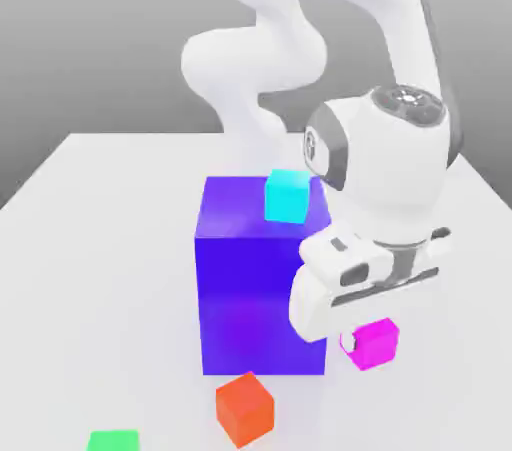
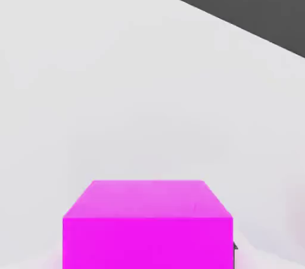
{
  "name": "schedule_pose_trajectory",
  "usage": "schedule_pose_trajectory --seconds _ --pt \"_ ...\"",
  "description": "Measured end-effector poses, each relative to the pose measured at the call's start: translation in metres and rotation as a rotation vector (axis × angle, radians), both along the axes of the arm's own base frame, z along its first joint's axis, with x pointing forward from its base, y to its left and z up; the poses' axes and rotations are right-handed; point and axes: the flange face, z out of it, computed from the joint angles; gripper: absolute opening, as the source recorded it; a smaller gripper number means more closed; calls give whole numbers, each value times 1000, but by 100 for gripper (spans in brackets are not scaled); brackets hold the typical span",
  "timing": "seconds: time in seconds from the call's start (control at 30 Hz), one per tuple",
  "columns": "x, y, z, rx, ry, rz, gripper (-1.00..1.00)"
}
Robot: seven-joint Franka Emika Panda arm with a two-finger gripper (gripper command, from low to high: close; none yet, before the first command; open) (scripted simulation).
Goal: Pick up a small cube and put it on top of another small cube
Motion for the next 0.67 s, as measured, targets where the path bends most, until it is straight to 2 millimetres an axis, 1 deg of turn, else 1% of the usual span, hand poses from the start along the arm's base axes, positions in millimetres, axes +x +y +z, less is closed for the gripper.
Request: schedule_pose_trajectory --seconds 0.1,0.17,0.3,0.33,0.37,0.4,0.47,0.5,0.67 --pt "32 -60 7 4 -2 -101 -100" --pt "48 -103 13 7 -4 -166 -100" --pt "68 -195 24 15 -12 -290 -100" --pt "68 -215 26 17 -16 -319 -100" --pt "66 -226 21 18 -20 -337 -100" --pt "65 -231 11 18 -23 -345 -100" --pt "65 -235 -17 18 -24 -351 -100" --pt "64 -235 -30 18 -24 -353 100" --pt "64 -235 -30 18 -24 -353 100"
